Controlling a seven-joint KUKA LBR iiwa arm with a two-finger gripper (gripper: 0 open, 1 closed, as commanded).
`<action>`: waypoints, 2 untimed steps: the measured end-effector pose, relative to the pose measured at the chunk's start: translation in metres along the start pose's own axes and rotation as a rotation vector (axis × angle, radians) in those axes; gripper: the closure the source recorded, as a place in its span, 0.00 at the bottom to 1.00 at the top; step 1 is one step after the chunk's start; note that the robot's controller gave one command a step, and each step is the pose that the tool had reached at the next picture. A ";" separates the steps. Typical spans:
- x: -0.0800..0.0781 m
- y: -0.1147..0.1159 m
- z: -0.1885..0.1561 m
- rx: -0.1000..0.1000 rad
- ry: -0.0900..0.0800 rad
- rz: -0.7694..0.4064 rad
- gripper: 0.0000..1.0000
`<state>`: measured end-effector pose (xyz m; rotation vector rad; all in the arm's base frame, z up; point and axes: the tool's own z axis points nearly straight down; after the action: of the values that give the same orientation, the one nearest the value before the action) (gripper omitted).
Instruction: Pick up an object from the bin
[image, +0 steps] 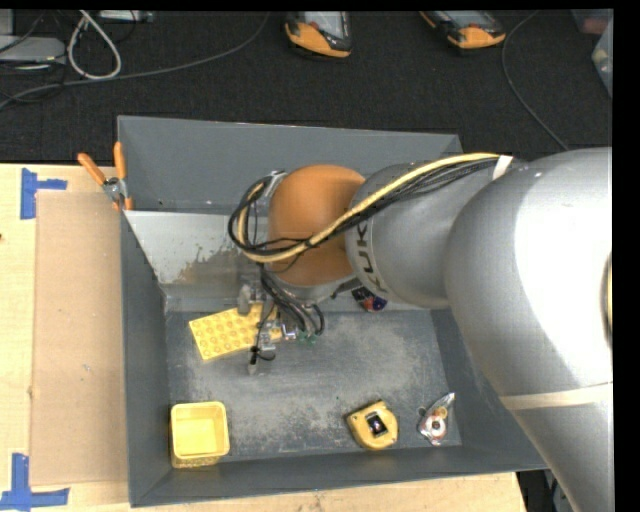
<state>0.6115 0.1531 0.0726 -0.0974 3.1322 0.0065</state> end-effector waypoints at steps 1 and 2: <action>-0.003 0.001 0.000 -0.001 -0.001 0.003 0.00; -0.003 0.001 -0.002 -0.003 -0.009 0.005 1.00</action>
Offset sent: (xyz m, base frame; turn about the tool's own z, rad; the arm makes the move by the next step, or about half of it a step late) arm 0.0004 0.0003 -0.0006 0.0010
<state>0.6143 0.1540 0.0749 -0.0900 3.1240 0.0124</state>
